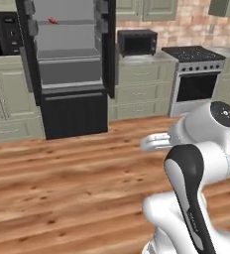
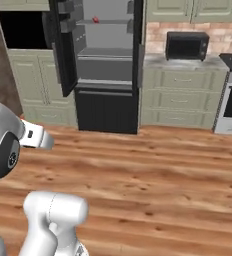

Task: Gather the carrot and sweet potato from the fridge and place them on a tray on the dining counter. Then gather the fishs from the fridge and place them on the other tray.

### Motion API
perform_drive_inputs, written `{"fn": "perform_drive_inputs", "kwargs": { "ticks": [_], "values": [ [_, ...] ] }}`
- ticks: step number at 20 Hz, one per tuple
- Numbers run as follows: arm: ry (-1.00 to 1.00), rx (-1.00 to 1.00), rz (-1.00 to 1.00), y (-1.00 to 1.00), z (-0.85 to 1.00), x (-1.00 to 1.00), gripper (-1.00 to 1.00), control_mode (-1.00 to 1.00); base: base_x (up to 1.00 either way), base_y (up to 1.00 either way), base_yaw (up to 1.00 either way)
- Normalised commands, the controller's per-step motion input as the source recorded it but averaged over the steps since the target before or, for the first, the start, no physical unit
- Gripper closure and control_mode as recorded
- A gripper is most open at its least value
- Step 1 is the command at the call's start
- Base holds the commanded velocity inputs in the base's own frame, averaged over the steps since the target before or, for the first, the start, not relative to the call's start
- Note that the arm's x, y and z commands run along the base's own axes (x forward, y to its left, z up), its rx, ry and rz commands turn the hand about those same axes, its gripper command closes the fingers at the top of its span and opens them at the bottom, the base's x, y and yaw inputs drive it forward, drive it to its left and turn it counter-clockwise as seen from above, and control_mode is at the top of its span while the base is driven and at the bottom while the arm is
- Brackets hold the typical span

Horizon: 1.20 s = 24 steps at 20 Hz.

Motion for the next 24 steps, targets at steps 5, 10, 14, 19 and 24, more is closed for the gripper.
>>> {"fn": "perform_drive_inputs", "kwargs": {
  "ticks": [5, 10, 14, 19, 24],
  "values": [
    [0.0, 0.0, 0.0, 0.0, 0.0, 0.0, -1.0, 1.0, 0.99, 0.47, -0.1],
    [0.0, 0.0, 0.0, 0.0, 0.0, 0.0, -1.0, 1.0, 0.99, 0.47, -0.07],
    [0.0, 0.0, 0.0, 0.0, 0.0, 0.0, -1.0, 1.0, 0.98, 0.44, -0.04],
    [0.0, 0.0, 0.0, 0.0, 0.0, 0.0, -1.0, 1.0, 0.96, 0.4, -0.07],
    [0.0, 0.0, 0.0, 0.0, 0.0, 0.0, -1.0, 1.0, 0.91, 0.27, -0.05]
  ]
}}
